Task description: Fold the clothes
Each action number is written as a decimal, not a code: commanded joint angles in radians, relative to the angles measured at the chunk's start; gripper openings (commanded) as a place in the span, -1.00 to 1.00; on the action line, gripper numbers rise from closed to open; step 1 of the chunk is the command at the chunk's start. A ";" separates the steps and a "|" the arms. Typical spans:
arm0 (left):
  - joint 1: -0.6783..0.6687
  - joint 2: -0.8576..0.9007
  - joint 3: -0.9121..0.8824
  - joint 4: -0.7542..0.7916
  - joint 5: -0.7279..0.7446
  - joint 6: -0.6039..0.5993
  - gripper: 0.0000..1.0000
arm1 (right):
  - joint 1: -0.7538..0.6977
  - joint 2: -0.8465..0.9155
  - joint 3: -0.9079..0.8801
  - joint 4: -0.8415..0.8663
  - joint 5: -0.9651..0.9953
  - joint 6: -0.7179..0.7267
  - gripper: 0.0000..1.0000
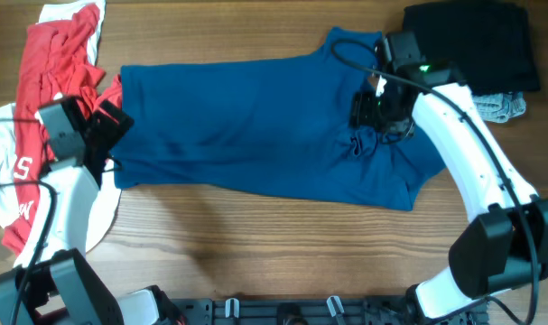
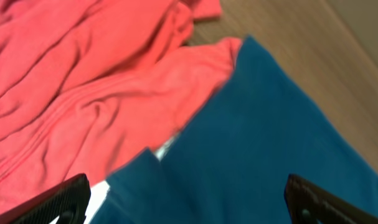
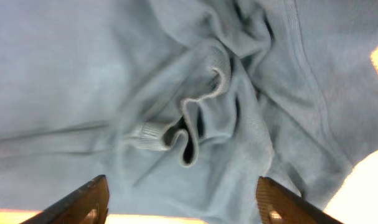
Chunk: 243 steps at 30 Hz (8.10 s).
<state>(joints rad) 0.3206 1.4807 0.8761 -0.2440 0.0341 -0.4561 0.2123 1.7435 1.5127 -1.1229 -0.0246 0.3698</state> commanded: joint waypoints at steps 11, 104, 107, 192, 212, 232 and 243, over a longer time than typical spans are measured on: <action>-0.106 0.063 0.719 -0.590 0.109 0.296 1.00 | -0.002 -0.026 0.391 -0.130 -0.095 -0.226 0.60; -0.151 0.559 0.863 -0.391 0.032 0.369 -0.92 | -0.174 0.542 0.390 0.606 -0.001 -0.104 0.59; -0.151 0.559 0.863 -0.396 0.016 0.369 -0.92 | -0.225 0.613 0.390 0.694 -0.076 -0.081 0.57; -0.055 0.348 0.644 -0.949 -0.069 0.335 -0.87 | -0.246 0.248 0.252 -0.350 -0.102 -0.124 -0.91; -0.055 0.329 0.625 -0.856 0.005 0.317 0.99 | -0.468 0.136 0.197 -0.301 -0.204 -0.395 0.29; 0.157 0.324 0.542 -0.876 0.262 0.454 0.99 | -0.124 0.137 0.021 -0.010 -0.402 -0.341 -0.91; 0.202 0.335 0.332 -0.550 0.405 0.517 0.99 | -0.122 0.138 0.016 -0.007 -0.375 -0.340 -0.81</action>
<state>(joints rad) 0.5175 1.8214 1.2430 -0.8265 0.3519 -0.0109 0.0902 1.8904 1.5330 -1.1355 -0.4038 0.0223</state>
